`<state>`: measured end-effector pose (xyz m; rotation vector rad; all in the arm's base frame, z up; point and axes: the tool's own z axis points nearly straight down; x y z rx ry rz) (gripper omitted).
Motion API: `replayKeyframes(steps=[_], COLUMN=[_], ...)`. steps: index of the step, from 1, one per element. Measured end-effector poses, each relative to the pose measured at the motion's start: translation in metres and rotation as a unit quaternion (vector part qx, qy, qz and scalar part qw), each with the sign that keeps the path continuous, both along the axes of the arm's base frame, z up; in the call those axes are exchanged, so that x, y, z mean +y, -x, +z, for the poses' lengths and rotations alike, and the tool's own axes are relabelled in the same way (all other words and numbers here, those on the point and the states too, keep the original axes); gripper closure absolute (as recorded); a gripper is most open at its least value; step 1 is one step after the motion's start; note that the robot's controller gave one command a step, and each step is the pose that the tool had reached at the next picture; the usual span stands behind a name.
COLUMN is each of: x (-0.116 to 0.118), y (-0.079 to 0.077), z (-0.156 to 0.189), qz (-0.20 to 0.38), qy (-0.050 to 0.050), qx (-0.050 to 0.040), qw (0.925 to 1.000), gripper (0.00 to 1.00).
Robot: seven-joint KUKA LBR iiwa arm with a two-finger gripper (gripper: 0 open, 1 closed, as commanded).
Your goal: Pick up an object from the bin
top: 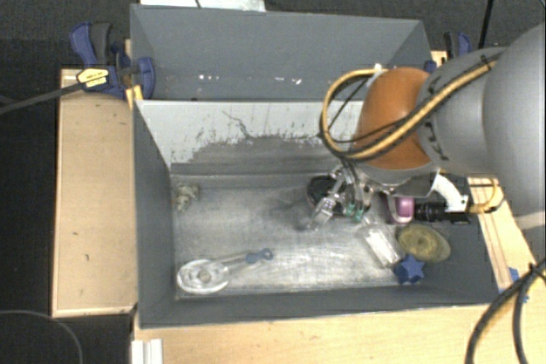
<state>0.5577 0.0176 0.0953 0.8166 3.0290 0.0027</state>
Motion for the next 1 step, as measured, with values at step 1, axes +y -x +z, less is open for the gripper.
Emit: replayKeyframes(steps=[1], x=[-0.0001], y=[-0.0021], z=[0.1015], qz=[0.004], qy=[0.000], qx=[-0.0021], qw=[1.0000], gripper=[1.00])
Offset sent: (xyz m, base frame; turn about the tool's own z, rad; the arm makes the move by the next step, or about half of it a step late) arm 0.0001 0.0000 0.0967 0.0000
